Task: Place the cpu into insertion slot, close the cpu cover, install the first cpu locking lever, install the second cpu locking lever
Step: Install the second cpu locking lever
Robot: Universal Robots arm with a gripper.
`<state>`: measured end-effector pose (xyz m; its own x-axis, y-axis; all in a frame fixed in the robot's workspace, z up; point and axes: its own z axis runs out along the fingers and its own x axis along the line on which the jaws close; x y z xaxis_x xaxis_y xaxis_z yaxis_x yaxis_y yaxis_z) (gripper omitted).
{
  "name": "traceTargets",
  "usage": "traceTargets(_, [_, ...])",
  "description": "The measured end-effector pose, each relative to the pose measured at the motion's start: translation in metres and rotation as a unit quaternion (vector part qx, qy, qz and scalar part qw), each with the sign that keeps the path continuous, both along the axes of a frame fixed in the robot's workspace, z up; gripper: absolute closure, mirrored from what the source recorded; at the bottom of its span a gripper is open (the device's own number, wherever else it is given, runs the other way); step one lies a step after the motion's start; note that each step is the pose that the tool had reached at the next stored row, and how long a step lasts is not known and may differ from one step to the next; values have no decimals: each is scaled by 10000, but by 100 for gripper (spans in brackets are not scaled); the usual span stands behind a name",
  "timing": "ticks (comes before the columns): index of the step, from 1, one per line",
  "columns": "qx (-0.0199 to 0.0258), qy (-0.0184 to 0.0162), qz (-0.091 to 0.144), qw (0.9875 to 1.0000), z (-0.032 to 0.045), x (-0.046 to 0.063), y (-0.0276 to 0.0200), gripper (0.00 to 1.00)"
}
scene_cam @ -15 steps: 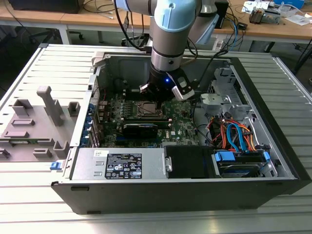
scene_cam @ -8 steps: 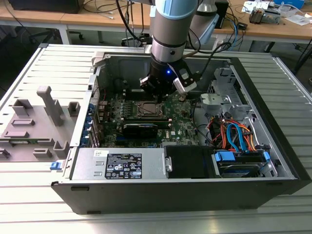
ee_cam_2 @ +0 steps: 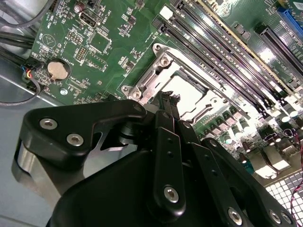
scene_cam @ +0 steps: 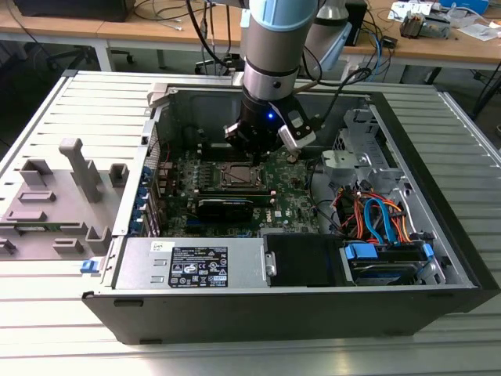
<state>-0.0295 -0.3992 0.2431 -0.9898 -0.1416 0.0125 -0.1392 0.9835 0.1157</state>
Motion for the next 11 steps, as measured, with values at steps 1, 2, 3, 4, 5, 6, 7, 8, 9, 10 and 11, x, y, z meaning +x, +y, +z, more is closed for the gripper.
traceTargets(1, [0, 0, 0, 10000, 0, 0, 0, 89])
traceTargets(2, [0, 0, 0, 10000, 0, 0, 0, 89])
traceTargets(3, [0, 0, 0, 10000, 0, 0, -3, 89])
traceTargets(4, [0, 0, 0, 10000, 0, 0, -7, 89])
traceTargets(5, [0, 0, 0, 10000, 0, 0, -13, 89])
traceTargets(6, [0, 0, 0, 10000, 0, 0, -17, 89])
traceTargets(7, [0, 0, 0, 10000, 0, 0, -19, 89])
traceTargets(8, [0, 0, 0, 10000, 0, 0, -22, 89])
traceTargets(9, [0, 0, 0, 10000, 0, 0, -28, 89])
traceTargets(10, [0, 0, 0, 10000, 0, 0, -38, 89])
traceTargets(11, [0, 0, 0, 10000, 0, 0, -44, 89])
